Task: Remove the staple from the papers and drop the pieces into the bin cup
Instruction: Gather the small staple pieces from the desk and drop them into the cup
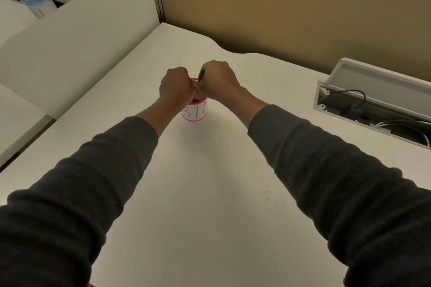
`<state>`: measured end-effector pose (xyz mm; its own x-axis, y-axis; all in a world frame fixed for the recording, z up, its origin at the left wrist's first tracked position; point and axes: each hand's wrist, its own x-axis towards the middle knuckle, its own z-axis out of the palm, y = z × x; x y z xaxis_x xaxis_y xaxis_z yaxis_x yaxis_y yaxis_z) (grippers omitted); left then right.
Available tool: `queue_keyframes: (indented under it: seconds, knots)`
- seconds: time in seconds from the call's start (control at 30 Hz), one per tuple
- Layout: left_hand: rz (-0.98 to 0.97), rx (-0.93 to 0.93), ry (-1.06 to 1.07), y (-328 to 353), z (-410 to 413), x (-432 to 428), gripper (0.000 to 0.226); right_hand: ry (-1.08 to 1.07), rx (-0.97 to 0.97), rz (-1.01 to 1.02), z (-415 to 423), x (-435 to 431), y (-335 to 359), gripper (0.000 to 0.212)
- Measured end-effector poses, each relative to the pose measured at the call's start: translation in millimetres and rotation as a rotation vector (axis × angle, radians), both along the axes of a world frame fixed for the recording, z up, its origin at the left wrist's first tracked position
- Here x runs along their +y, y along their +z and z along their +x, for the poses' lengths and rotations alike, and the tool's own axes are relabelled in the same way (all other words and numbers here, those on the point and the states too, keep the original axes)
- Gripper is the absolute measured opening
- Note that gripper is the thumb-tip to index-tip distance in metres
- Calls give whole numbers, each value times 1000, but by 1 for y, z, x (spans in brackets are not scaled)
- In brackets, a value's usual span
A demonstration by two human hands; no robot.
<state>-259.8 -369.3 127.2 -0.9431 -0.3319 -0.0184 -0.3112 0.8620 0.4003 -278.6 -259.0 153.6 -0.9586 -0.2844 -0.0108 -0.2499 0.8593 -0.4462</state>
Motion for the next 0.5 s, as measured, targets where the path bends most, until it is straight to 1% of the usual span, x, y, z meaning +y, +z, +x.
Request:
queue_keyframes:
  seconds: [0.1, 0.17, 0.2, 0.27, 0.33, 0.37, 0.43, 0.5]
  knots:
    - [-52, -40, -22, -1, 2, 4, 22, -4, -7, -18, 3, 3, 7, 22]
    - [-67, -42, -30, -2, 3, 5, 23, 3, -33, -72, 6, 5, 11, 22]
    - [-76, -32, -28, -3, 4, 5, 24, -3, -57, -133, 8, 8, 13, 22]
    - [-104, -4, -34, -4, 6, 4, 24, -46, -146, -324, 15, 16, 15, 20]
    - [-153, 15, -62, -5, 9, 3, 32, -103, -247, -543, 23, 28, 18, 19]
    - [-182, 34, -76, -6, 11, 3, 37, -122, -281, -620, 28, 36, 21, 19]
    - [-221, 140, -92, -4, 21, 8, 42, -144, -297, -697, 43, 54, 24, 21]
    - [-236, 331, -137, 1, 36, 18, 36, -162, -277, -719, 63, 82, 21, 22]
